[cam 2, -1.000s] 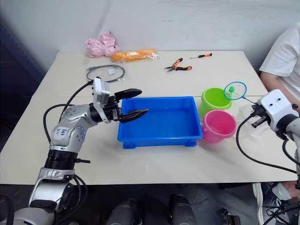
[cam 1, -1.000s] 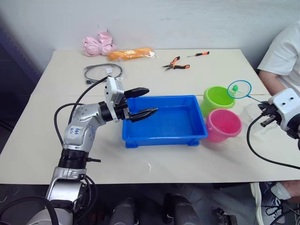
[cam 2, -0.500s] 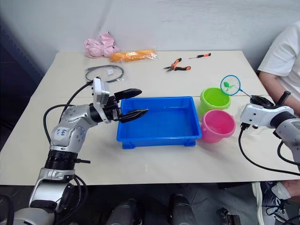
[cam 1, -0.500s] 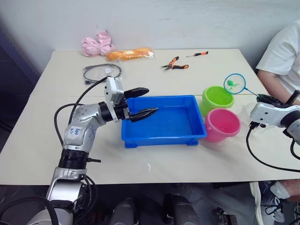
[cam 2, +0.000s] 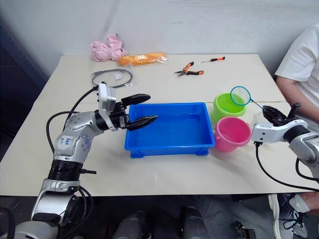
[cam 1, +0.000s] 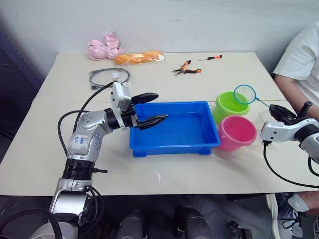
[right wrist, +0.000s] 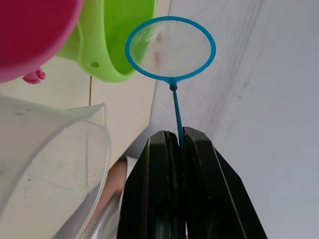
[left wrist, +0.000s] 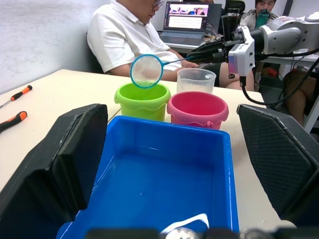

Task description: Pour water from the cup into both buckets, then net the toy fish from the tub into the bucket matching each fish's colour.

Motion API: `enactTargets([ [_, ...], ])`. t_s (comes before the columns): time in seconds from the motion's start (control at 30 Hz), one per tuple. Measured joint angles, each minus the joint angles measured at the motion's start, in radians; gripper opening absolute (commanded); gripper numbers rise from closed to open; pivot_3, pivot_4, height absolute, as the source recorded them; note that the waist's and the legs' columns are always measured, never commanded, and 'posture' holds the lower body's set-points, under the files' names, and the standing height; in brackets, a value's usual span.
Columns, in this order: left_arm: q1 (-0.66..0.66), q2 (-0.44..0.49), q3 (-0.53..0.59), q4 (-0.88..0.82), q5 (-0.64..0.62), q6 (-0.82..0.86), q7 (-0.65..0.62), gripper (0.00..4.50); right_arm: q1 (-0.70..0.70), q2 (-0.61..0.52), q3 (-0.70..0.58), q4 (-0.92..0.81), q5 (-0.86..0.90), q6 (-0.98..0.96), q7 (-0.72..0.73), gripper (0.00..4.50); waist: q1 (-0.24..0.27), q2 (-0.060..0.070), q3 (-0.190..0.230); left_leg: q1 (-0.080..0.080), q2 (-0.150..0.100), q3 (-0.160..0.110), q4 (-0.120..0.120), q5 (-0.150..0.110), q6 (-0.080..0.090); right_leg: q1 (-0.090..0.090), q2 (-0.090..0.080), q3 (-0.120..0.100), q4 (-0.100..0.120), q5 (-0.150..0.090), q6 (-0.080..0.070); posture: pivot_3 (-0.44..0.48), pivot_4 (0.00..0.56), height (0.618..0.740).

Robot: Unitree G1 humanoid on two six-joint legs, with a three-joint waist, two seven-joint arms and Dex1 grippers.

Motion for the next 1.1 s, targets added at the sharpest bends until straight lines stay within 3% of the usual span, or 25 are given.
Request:
enactTargets([
  [0.1,0.003,0.001,0.0,0.0,0.0,0.0,-0.005,4.44,0.002,0.003,-0.026,-0.011,0.055,0.009,0.023,0.0,0.0,0.0,0.0,0.0,0.0,0.0,0.0,0.0,0.0,0.0,0.001,0.0,0.0,0.0,0.0,0.0,0.15,0.74],
  [0.27,0.005,0.007,0.041,0.0,-0.068,0.038,-0.025,4.44,0.001,0.1,-0.128,-0.113,0.385,0.1,0.218,0.0,0.0,0.0,0.0,0.0,0.001,-0.001,0.0,0.0,0.0,0.001,0.003,0.0,0.0,0.0,0.0,0.0,0.15,0.74],
  [0.5,-0.005,0.131,0.119,0.0,-0.182,0.13,-0.162,4.44,0.009,0.209,-0.197,-0.446,0.991,0.572,0.567,0.0,0.001,0.0,0.0,0.0,0.001,-0.004,0.0,0.0,0.0,0.001,0.003,0.0,0.003,0.0,0.0,0.0,0.15,0.74],
  [0.63,0.036,0.243,0.124,-0.058,-0.187,0.14,-0.255,4.44,0.049,0.204,-0.151,-0.664,1.196,0.773,0.704,0.0,0.001,0.0,0.0,-0.002,0.001,-0.006,0.0,-0.001,0.001,0.002,-0.002,-0.001,0.001,0.0,-0.001,0.0,0.15,0.74],
  [0.73,0.131,0.335,0.127,-0.115,-0.181,0.131,-0.326,4.44,0.069,0.212,-0.09,-0.751,1.23,0.865,0.727,0.0,0.0,0.0,0.0,-0.002,0.0,-0.006,0.0,-0.002,0.002,0.002,-0.004,-0.001,0.0,-0.001,-0.001,0.0,0.15,0.74],
  [0.9,0.339,0.467,0.137,-0.178,-0.137,0.031,-0.449,4.44,0.197,0.239,0.073,-0.838,1.145,0.824,0.788,0.0,0.001,0.0,0.0,-0.002,0.0,-0.007,-0.001,-0.003,0.001,0.001,-0.005,-0.001,-0.003,-0.002,-0.004,0.0,0.15,0.74],
  [1.1,0.525,0.496,0.138,-0.275,-0.118,-0.035,-0.502,4.44,0.232,0.285,0.223,-0.761,0.98,0.673,0.863,0.0,0.002,-0.001,-0.001,-0.001,0.0,-0.008,0.0,-0.004,0.001,0.002,-0.006,-0.002,-0.002,-0.002,-0.004,0.0,0.15,0.74],
])
